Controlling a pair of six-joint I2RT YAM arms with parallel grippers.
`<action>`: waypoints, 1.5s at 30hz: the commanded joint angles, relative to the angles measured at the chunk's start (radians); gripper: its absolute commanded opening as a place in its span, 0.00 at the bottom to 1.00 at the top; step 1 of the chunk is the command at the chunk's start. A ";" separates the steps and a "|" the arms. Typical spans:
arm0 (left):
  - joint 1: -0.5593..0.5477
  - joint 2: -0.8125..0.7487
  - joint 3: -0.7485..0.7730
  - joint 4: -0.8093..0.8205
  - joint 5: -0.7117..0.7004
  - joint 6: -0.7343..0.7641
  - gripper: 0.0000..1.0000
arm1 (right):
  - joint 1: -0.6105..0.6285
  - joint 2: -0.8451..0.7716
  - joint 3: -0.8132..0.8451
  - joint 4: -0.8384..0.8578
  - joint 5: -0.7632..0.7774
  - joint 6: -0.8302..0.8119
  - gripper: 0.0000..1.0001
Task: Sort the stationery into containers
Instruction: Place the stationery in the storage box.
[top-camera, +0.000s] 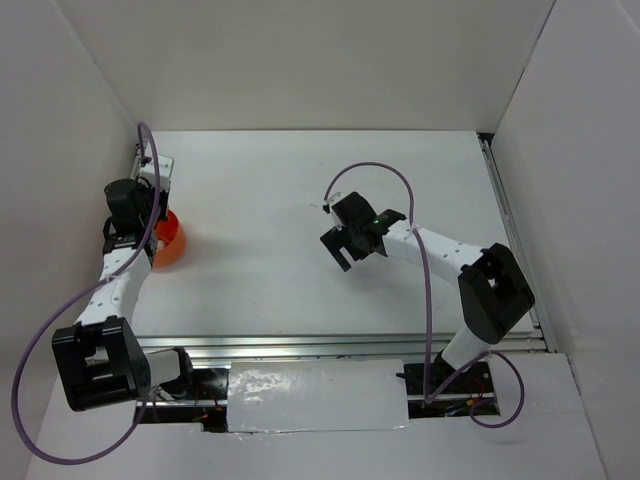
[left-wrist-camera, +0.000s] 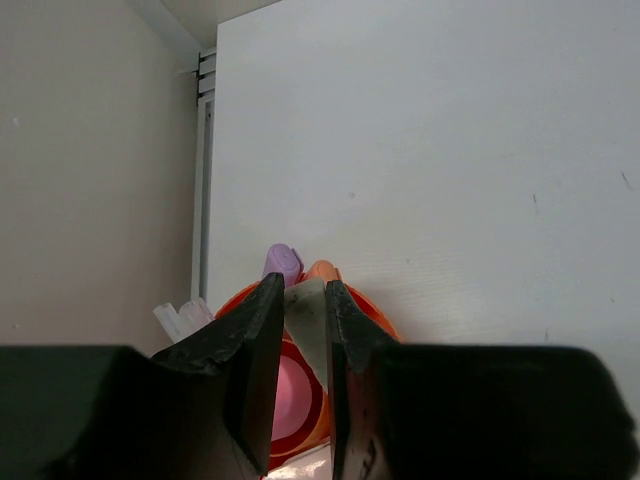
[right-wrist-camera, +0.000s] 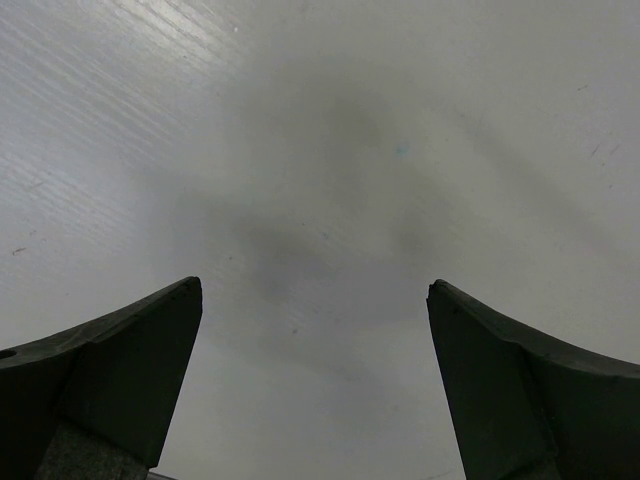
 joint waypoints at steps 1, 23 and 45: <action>0.005 0.001 -0.005 0.067 0.053 0.024 0.00 | 0.005 0.008 0.045 -0.012 0.012 0.005 1.00; 0.021 0.088 -0.022 0.062 0.047 0.070 0.12 | 0.000 0.024 0.051 -0.018 0.000 0.007 1.00; -0.093 -0.023 0.299 -0.377 0.363 -0.096 0.60 | -0.064 -0.048 0.039 -0.040 -0.026 0.008 1.00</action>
